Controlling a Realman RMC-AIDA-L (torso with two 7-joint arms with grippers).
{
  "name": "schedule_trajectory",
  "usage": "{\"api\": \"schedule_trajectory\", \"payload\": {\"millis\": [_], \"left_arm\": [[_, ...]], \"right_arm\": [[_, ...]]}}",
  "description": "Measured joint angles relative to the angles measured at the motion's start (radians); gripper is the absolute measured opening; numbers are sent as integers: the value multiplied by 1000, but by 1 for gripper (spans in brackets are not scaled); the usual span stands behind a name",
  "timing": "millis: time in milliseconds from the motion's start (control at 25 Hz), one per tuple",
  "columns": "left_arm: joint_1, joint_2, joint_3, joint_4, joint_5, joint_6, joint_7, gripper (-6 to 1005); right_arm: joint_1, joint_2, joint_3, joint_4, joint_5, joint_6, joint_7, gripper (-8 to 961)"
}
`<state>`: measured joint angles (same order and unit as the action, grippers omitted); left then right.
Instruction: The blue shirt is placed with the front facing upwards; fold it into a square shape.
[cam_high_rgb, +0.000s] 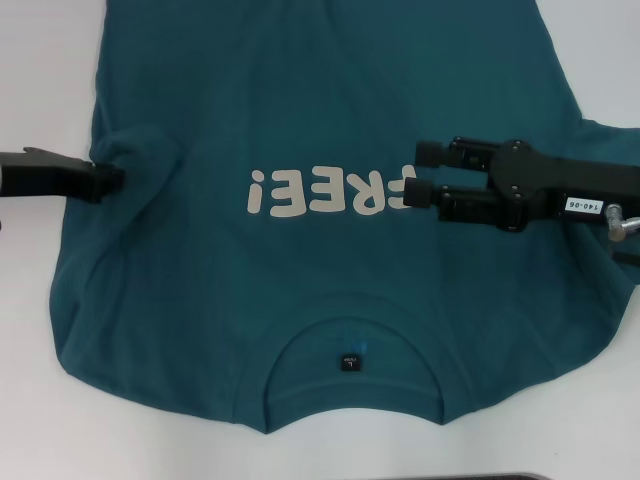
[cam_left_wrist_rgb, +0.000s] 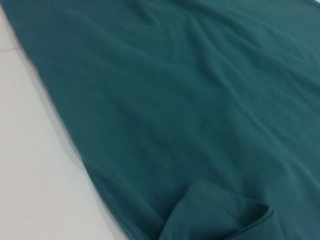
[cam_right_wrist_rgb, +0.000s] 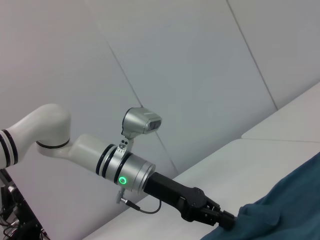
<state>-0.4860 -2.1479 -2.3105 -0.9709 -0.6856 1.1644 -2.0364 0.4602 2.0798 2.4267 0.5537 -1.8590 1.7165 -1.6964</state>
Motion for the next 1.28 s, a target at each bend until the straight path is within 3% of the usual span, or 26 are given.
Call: {"api": "schedule_trajectory", "payload": {"millis": [320, 1280], "left_arm": [[-2, -5, -4, -13, 17, 4, -2, -5], [6, -15, 1, -70, 12, 164, -2, 0]], "right_arm": [[0, 0, 0, 0, 0, 0, 0, 766], [-4, -1, 0, -5, 0, 0, -7, 765]]}}
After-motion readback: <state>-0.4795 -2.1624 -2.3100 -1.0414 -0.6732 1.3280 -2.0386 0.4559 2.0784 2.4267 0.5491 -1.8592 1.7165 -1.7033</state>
